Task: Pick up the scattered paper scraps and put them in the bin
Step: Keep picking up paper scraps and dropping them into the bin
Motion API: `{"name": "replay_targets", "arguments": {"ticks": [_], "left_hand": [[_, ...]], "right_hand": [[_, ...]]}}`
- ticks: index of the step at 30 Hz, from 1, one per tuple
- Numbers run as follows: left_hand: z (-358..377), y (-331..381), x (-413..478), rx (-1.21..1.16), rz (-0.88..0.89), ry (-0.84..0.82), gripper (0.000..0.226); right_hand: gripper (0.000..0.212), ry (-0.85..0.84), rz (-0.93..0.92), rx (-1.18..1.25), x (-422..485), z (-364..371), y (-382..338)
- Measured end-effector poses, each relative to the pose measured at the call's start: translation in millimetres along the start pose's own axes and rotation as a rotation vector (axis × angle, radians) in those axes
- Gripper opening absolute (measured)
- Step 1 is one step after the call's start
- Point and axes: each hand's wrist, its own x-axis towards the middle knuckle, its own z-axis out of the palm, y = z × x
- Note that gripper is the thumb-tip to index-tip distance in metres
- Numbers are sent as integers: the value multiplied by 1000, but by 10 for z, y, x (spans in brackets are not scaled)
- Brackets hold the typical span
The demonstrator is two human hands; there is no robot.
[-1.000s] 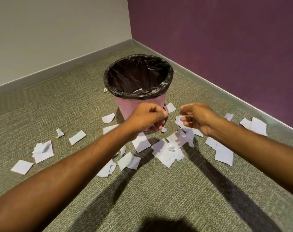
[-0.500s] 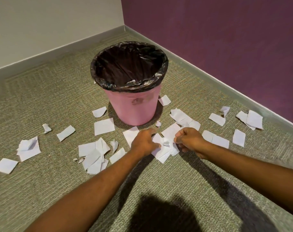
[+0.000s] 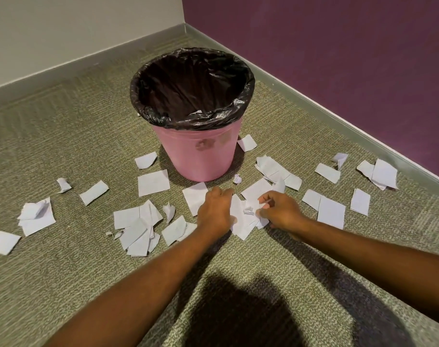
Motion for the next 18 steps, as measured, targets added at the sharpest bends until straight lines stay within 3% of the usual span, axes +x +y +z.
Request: {"name": "replay_targets", "arguments": {"ticks": [3,14,18], "left_hand": [[-12,5,3,31,39,-32,86],[-52,-76,-85,-90,130,30,20],[-93,-132,-137,-96,209,-11,16]], "right_hand": [[23,-10,-11,1,12,18,4],[9,44,21,-7,-10,49,13],[8,48,32,0,-42,-6,23]]}}
